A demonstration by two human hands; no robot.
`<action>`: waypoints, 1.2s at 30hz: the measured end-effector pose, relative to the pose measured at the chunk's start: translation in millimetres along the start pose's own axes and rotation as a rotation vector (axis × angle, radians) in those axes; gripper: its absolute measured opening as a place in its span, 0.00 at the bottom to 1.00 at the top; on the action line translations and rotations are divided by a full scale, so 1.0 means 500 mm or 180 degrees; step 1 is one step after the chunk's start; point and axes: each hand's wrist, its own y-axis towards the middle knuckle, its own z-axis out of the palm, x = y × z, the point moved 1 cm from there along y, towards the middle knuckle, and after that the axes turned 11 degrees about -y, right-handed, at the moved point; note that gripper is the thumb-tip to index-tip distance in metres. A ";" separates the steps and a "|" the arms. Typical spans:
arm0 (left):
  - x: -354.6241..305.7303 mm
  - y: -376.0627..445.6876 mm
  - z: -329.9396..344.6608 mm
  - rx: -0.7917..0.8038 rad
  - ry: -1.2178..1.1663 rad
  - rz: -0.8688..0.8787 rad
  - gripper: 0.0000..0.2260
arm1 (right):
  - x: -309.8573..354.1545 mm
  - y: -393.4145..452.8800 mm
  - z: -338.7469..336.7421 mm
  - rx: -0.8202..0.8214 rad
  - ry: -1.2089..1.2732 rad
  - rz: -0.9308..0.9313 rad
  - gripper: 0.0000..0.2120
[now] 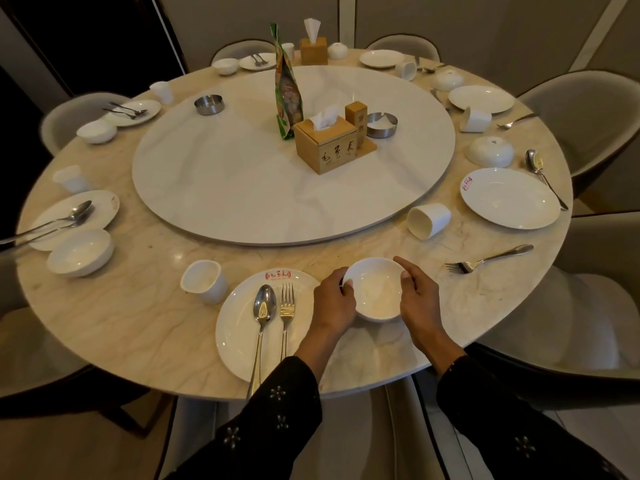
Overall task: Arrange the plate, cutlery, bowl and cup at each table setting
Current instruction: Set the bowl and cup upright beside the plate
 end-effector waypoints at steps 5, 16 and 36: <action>0.014 0.005 -0.030 -0.0220 0.0403 0.0217 0.11 | -0.016 -0.013 0.016 0.0011 -0.0056 0.0008 0.16; 0.024 -0.021 -0.077 -0.0285 0.0262 0.0334 0.12 | -0.027 -0.021 0.020 0.0037 -0.0459 -0.0015 0.17; 0.197 -0.145 -0.333 -0.1157 -0.0414 -0.0638 0.20 | -0.011 -0.093 0.015 0.0143 -0.0651 0.0660 0.21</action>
